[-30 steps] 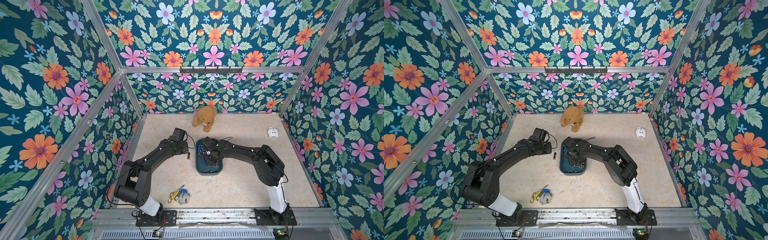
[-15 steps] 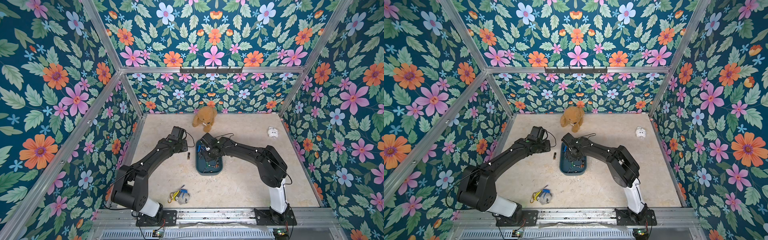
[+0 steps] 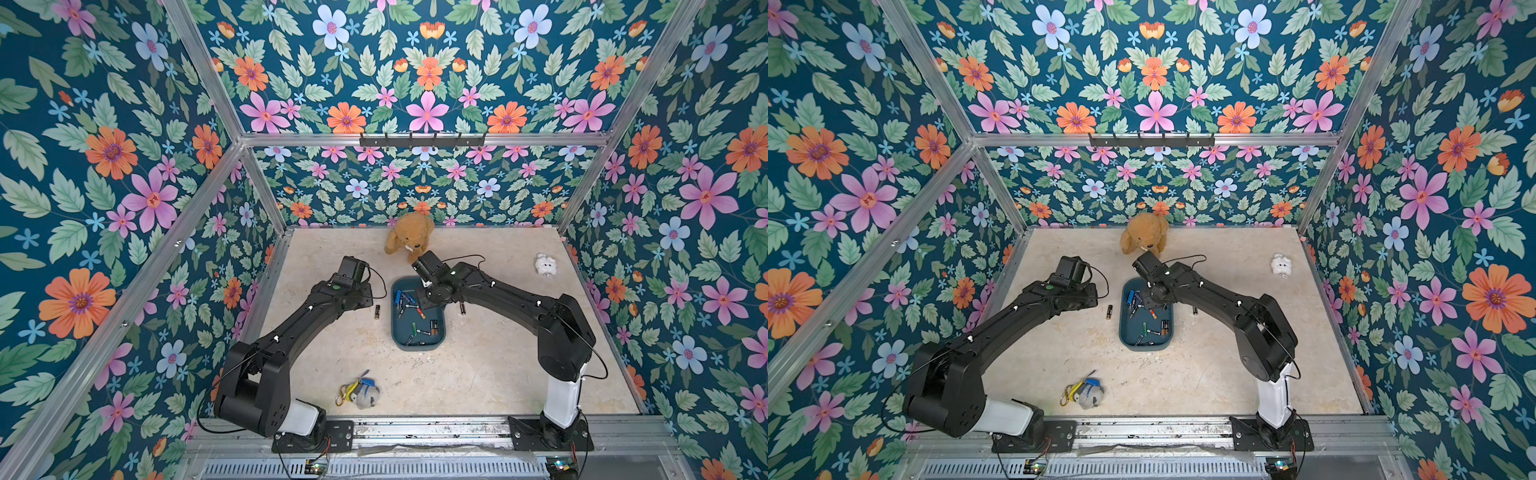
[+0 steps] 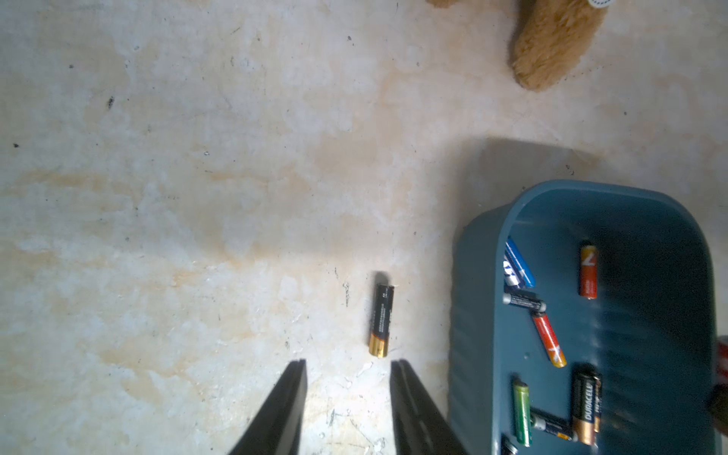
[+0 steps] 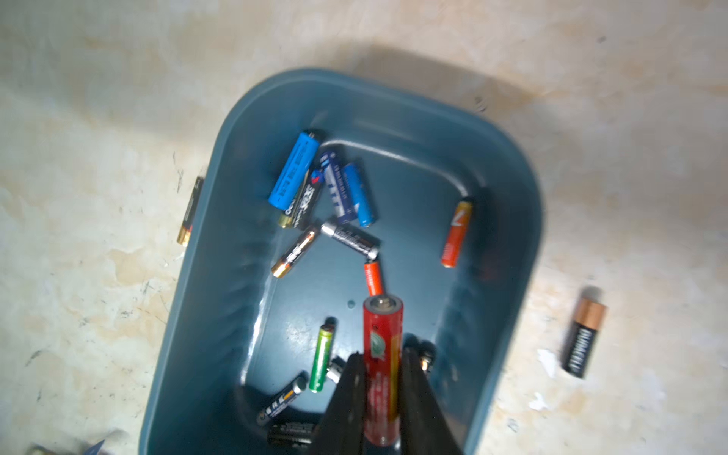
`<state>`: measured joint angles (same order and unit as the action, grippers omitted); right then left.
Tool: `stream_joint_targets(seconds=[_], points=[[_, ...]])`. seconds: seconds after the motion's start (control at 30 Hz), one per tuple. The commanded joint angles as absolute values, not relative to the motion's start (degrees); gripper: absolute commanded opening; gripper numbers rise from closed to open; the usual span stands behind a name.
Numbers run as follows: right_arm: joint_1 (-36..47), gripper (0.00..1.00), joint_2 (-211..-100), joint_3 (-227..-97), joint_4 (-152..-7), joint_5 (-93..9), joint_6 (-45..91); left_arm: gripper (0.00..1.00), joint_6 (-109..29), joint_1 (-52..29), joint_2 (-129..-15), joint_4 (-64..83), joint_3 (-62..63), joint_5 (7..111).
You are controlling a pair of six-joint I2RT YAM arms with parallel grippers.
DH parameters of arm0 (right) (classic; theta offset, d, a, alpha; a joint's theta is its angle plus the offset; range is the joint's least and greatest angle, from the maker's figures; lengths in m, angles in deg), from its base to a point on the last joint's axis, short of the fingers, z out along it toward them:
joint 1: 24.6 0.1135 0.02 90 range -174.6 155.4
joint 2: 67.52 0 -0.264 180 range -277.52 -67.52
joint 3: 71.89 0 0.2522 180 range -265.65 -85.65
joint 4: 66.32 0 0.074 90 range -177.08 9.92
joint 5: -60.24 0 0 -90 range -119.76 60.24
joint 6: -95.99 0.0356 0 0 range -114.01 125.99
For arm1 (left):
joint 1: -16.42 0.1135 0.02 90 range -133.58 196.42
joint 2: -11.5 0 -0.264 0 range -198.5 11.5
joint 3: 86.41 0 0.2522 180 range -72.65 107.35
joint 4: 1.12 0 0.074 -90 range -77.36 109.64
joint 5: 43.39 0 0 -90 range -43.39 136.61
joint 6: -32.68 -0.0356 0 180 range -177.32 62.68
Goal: Take the batteries out of the storage box
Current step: Place the battery at the center of the board.
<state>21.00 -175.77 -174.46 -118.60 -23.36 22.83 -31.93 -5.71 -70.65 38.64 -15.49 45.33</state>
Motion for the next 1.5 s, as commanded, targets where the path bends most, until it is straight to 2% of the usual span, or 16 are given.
stream_joint_targets(seconds=[0.0,0.37,0.6,1.47], points=[[19.5,0.18,-172.8,-173.1,-120.7,-21.5,22.0,0.41,-31.2,-5.6,-69.7,40.0,-15.5,44.9],[10.4,0.18,-163.2,-160.2,-117.6,-20.3,20.3,0.41,-29.8,-5.7,-68.7,38.8,-15.3,47.2],[5.9,0.18,-163.0,-153.9,-113.7,-21.3,18.3,0.41,-29.7,-5.9,-69.6,37.3,-16.0,47.8],[3.7,0.18,-170.3,-152.5,-108.6,-23.6,15.9,0.41,-29.4,-6.2,-70.2,36.0,-18.1,47.6]])
